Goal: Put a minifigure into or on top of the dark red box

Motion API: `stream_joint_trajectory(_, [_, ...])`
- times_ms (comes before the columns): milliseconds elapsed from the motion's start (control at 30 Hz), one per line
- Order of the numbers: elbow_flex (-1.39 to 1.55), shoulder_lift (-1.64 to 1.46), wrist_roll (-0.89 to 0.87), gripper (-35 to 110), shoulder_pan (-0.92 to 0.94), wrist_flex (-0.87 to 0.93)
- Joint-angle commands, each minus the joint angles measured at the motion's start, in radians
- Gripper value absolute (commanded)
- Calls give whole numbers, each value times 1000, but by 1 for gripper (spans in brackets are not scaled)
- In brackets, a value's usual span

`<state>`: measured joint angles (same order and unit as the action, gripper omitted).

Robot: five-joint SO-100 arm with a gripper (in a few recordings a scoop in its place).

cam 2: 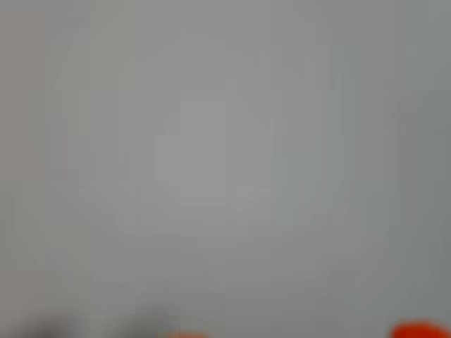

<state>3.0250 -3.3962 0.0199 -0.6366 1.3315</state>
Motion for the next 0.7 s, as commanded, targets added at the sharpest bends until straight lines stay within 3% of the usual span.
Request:
stream_joint_trajectory(0, [-20, -15, 0, 24, -17, -28])
stream_joint_trajectory(33, [-43, -15, -173, 20, -28, -60])
stream_joint_trajectory(67, [-44, -15, -233, 18, -43, -117])
stream_joint_trajectory(167, [-72, -5, -284, 18, -3, -163])
stream_joint_trajectory(267, [-100, 20, -206, 22, 38, -204])
stream_joint_trajectory(467, [-281, 94, -67, 37, 81, -63])
stream_joint_trajectory(667, [-663, 747, 32, 40, 206, 52])
